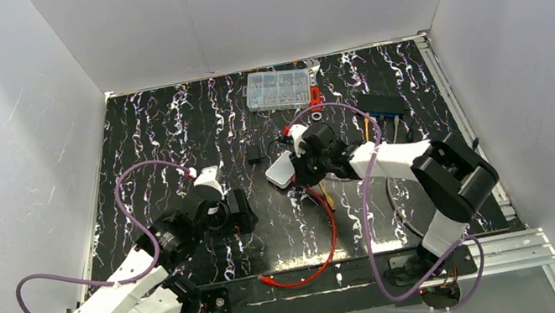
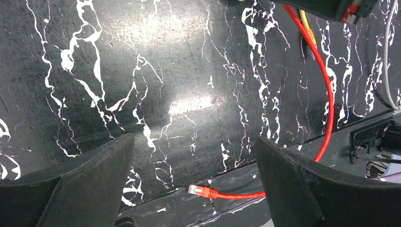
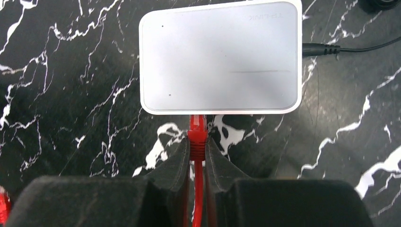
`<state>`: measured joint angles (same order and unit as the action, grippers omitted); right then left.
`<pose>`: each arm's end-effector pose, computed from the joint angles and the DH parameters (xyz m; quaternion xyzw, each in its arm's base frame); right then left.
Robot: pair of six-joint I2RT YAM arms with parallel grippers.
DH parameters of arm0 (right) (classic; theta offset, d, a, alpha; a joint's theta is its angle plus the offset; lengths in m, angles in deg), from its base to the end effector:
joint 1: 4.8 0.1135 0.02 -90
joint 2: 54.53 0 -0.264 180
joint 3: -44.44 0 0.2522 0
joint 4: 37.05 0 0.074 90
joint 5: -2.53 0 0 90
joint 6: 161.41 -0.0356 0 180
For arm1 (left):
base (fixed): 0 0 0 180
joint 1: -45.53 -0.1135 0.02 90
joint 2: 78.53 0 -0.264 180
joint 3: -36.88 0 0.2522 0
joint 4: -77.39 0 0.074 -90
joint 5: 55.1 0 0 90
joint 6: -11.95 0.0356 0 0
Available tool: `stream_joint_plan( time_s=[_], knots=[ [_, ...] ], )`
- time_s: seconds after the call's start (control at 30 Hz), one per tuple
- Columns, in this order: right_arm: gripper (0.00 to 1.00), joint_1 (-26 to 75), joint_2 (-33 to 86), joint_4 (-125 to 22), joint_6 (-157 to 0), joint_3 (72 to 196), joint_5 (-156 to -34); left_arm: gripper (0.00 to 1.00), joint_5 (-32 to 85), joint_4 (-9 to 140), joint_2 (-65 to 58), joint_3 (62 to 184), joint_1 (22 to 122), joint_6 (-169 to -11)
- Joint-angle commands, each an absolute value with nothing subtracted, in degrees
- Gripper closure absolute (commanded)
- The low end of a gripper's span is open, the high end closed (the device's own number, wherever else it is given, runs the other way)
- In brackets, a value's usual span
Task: Insert the plug into the switch port
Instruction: Place the switch port at the center of the board.
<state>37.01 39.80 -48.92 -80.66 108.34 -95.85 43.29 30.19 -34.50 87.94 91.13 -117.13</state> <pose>0.2486 0.2293 0.1755 -0.2841 0.8673 0.2341 0.3351 0.1184 -0.1135 0.2574 0.0207 0.9048 -0.2339 0.3552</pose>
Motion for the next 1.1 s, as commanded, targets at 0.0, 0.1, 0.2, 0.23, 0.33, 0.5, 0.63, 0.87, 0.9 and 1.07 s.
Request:
stream_joint_plan(
  time_s=[0.0,0.1,0.2,0.23,0.33,0.5,0.63,0.87,0.9,1.07],
  knots=[
    [0.99,35.9,43.7,-46.8,-81.4,113.9,-97.3,0.02,43.3,29.2,-34.9,89.6,91.3,-116.5],
    [0.99,35.2,46.3,-47.2,-81.6,116.7,-97.5,0.02,42.7,29.6,-34.8,89.6,91.3,-116.6],
    [0.99,34.4,49.3,-48.4,-81.6,120.1,-97.4,0.02,42.0,29.9,-34.6,89.9,91.4,-116.8],
    [0.99,34.1,50.1,-48.7,-81.7,120.8,-97.4,0.02,41.7,30.1,-34.6,90.0,91.4,-116.9],
    [0.99,33.3,52.0,-49.5,-81.5,122.3,-98.2,0.02,41.2,30.4,-34.6,90.0,91.3,-117.3],
    [0.92,32.9,52.0,-49.3,-81.1,121.2,-99.5,0.02,41.3,30.6,-34.6,89.3,91.4,-117.9],
    [0.84,32.9,50.0,-49.1,-81.0,119.6,-99.9,0.02,41.7,31.0,-34.5,89.0,91.3,-118.1],
    [0.5,32.9,42.4,-49.2,-80.6,116.3,-98.4,0.02,43.5,30.2,-34.0,90.4,91.4,-117.2],
    [0.49,32.9,40.8,-49.4,-80.5,115.8,-98.1,0.02,43.7,30.0,-33.9,90.6,91.4,-117.0],
    [0.33,32.9,31.3,-50.7,-80.2,113.5,-95.6,0.02,44.7,29.2,-33.9,92.0,91.3,-116.1]
  ],
)
